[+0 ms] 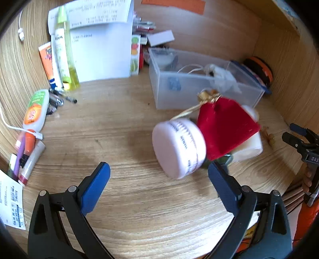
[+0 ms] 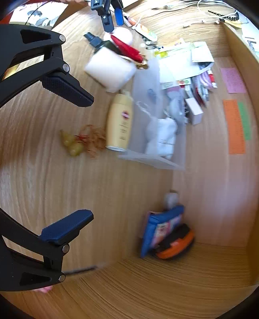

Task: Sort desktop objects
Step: 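Withdraw both tools from the bin toward the remaining desk objects, then grasp the white round jar with the left tool while the right tool grasps the green bead ornament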

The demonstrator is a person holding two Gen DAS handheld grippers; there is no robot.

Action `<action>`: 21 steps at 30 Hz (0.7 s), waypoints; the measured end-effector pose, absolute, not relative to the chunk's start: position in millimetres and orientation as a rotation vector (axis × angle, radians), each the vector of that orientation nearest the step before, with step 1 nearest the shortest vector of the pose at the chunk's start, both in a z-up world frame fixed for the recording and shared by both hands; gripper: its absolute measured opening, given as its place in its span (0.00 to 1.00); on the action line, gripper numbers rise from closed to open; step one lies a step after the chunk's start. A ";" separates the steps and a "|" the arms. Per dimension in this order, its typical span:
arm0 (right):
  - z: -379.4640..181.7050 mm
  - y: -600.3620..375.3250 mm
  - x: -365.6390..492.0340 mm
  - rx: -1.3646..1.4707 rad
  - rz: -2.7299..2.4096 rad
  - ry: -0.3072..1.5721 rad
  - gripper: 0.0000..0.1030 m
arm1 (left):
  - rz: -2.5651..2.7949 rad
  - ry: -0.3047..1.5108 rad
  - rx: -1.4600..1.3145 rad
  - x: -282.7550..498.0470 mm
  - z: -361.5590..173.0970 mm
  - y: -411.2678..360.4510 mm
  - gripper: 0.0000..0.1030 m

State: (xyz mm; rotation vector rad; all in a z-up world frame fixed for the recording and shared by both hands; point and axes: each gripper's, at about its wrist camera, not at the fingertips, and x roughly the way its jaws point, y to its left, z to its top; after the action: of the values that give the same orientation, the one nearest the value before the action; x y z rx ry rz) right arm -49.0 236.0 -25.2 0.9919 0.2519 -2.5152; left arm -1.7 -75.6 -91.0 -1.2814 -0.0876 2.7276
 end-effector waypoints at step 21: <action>-63.6 227.7 -59.2 1.069 -2.455 0.248 0.47 | 2.726 -0.093 -1.345 -37.9 -101.7 -66.9 0.74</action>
State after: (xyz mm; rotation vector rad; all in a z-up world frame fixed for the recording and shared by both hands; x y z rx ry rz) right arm -59.2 227.7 -63.6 1.0689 0.2484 -2.4551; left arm -37.9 -66.9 -101.7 -1.3445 -0.0926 2.7260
